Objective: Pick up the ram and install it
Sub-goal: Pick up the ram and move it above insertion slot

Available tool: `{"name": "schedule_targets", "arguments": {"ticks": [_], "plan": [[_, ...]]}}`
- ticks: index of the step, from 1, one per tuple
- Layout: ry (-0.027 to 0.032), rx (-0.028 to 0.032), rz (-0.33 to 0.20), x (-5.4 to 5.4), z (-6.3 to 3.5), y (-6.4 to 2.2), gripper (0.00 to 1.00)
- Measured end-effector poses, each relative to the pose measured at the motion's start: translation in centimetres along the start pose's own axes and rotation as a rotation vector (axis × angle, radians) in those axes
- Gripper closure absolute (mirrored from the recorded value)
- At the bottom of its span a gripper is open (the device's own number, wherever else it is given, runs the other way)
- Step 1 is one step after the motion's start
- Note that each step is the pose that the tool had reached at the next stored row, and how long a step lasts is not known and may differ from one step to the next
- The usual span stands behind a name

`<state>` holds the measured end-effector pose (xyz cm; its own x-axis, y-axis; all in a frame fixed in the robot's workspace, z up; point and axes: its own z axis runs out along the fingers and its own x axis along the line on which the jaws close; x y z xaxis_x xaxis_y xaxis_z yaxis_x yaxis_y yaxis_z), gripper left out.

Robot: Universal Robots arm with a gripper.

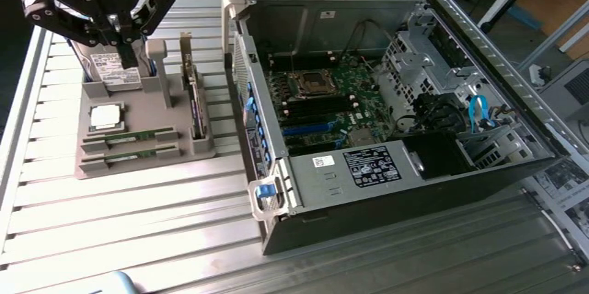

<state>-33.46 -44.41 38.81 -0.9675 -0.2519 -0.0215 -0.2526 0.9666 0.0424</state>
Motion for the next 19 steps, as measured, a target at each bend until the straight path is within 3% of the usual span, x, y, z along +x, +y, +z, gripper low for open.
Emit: {"name": "schedule_targets", "arguments": {"ticks": [19], "plan": [[0.0098, -0.0039, -0.223, 0.0, 0.0, 0.0, 0.89]]}}
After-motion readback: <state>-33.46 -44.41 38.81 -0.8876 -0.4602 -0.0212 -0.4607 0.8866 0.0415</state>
